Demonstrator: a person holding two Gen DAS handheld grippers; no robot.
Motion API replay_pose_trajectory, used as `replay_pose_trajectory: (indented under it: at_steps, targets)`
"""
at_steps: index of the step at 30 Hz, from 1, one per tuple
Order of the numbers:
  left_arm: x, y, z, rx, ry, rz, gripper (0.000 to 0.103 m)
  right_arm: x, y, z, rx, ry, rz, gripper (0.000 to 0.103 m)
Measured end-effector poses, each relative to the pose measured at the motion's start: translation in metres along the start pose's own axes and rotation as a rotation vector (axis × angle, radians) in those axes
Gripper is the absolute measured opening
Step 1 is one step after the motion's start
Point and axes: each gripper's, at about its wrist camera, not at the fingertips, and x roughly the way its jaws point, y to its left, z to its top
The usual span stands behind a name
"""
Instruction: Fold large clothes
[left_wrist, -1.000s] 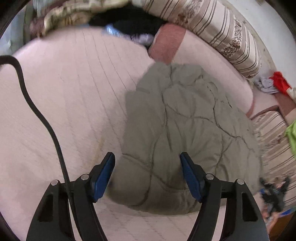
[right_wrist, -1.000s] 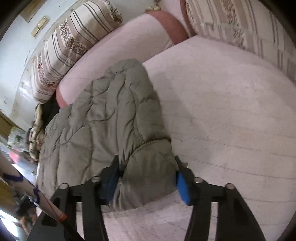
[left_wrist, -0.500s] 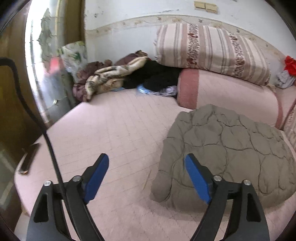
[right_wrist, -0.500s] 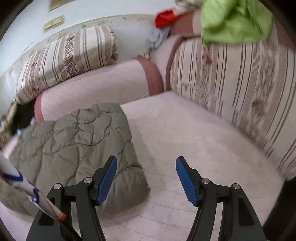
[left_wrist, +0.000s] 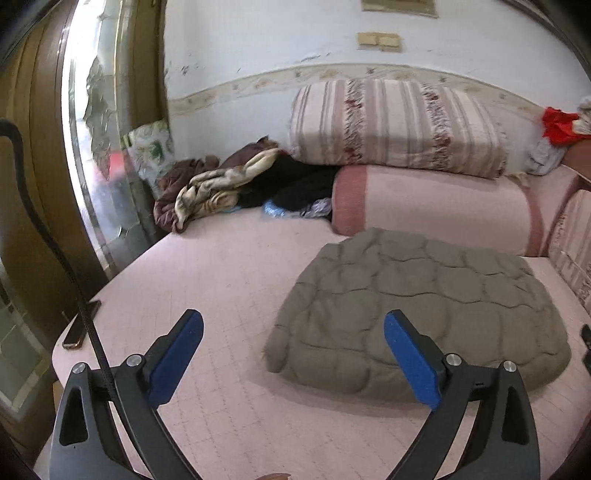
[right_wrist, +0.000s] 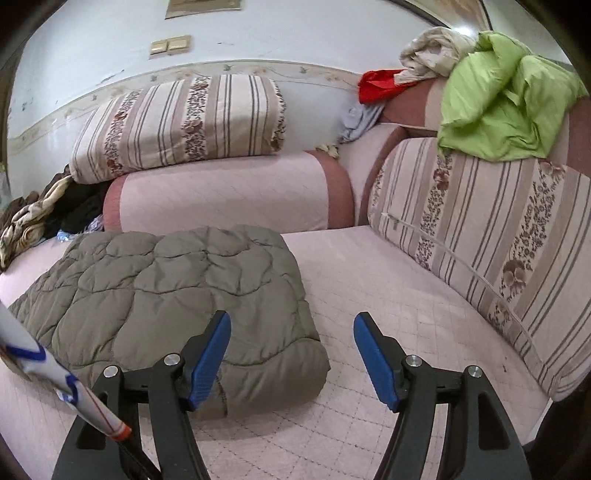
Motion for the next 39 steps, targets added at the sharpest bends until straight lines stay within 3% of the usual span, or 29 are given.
replay_pose_trajectory:
  at_steps: [4,8,11,15,19,26,30,34,39]
  targets:
    - [-0.031,-0.019,0.0,0.054,-0.109,0.039,0.098,0.004,-0.001,-0.003,0.019,0.019,0.006,0.074]
    - [-0.059,-0.024,-0.003,0.128,-0.204,0.002,0.101,0.001,0.002,-0.011,0.02,0.029,-0.022,0.074]
    - [-0.074,-0.021,-0.006,0.159,-0.23,-0.032,0.103,-0.003,0.003,-0.018,0.08,0.089,-0.025,0.074]
    - [-0.088,0.0,-0.009,0.112,-0.232,-0.082,0.103,-0.019,0.014,-0.035,0.138,0.164,0.007,0.074]
    - [-0.096,0.023,-0.011,0.045,-0.202,-0.113,0.103,-0.047,0.036,-0.058,0.078,0.175,0.031,0.074]
    - [-0.085,0.038,-0.029,0.006,-0.05,-0.237,0.103,-0.085,0.066,-0.086,-0.033,0.158,0.033,0.074]
    - [-0.081,0.032,-0.047,0.015,0.001,-0.22,0.103,-0.101,0.079,-0.1,-0.097,0.125,0.02,0.077]
    - [-0.07,0.018,-0.064,0.071,0.068,-0.152,0.103,-0.096,0.089,-0.107,-0.145,0.157,0.009,0.077]
    - [-0.065,0.011,-0.072,0.067,0.094,-0.158,0.103,-0.094,0.086,-0.106,-0.137,0.159,-0.003,0.077]
